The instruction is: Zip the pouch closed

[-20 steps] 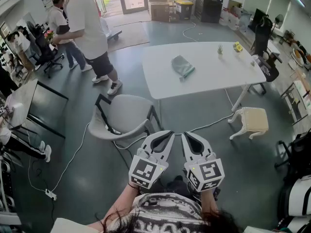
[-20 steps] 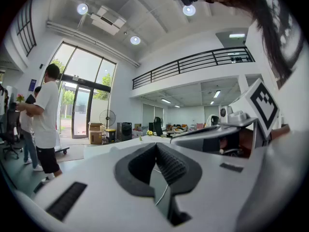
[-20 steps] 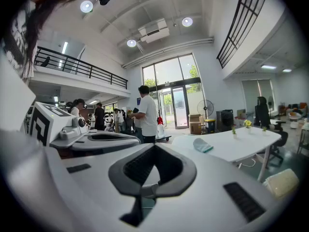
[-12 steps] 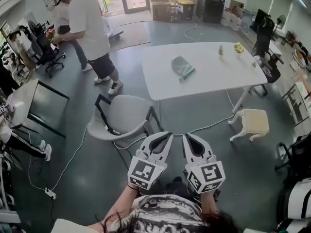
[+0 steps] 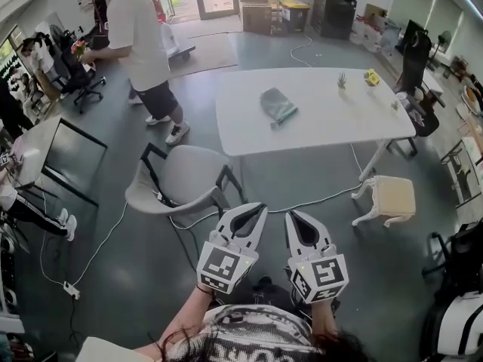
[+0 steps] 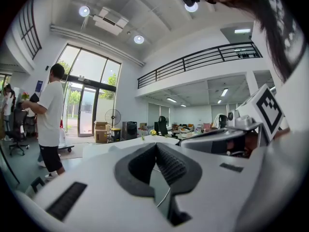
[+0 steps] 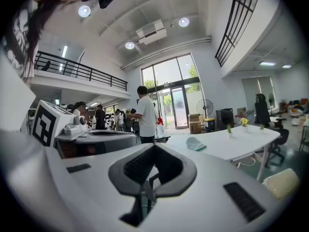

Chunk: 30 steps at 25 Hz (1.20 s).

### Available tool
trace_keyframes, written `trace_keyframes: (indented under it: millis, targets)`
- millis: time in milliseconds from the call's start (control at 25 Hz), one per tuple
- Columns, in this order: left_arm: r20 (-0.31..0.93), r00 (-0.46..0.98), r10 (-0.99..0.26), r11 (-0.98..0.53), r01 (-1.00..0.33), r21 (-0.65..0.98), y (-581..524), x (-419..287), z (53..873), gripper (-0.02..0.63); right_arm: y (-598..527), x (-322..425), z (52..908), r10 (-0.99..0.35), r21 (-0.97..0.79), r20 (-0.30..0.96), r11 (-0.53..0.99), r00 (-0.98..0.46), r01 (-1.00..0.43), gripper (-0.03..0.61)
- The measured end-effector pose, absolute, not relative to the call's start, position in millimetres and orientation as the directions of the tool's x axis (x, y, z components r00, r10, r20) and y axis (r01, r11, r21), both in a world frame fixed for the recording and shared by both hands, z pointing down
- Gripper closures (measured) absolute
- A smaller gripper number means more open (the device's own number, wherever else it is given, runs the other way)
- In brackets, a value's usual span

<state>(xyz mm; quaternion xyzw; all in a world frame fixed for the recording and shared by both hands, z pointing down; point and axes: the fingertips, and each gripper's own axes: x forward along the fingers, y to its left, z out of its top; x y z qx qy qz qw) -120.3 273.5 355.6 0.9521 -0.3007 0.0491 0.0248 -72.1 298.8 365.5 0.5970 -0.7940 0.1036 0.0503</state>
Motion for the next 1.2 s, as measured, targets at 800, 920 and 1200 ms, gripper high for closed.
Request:
trace_keyframes:
  millis: [800, 920, 1200]
  targets:
    - [0.178, 0.781, -0.599, -0.792, -0.611, 0.012, 123.6, -59.9, 389.4, 0.602, 158.6, -6.4, 400.6, -0.917, -0.154, 0.247, 0.284, -0.315, -0.947, 0.584]
    - [0.170, 0.797, -0.579, -0.809, -0.588, 0.005, 77.5, -45.3, 379.3, 0.601, 112.1, 5.7, 398.4, -0.920, -0.153, 0.255, 0.266, -0.298, -0.952, 0.584]
    - [0.184, 0.799, -0.572, -0.813, -0.582, 0.004, -16.8, -32.2, 380.0, 0.601, 12.4, 24.9, 400.6, -0.918, -0.160, 0.276, 0.248, -0.285, -0.955, 0.584]
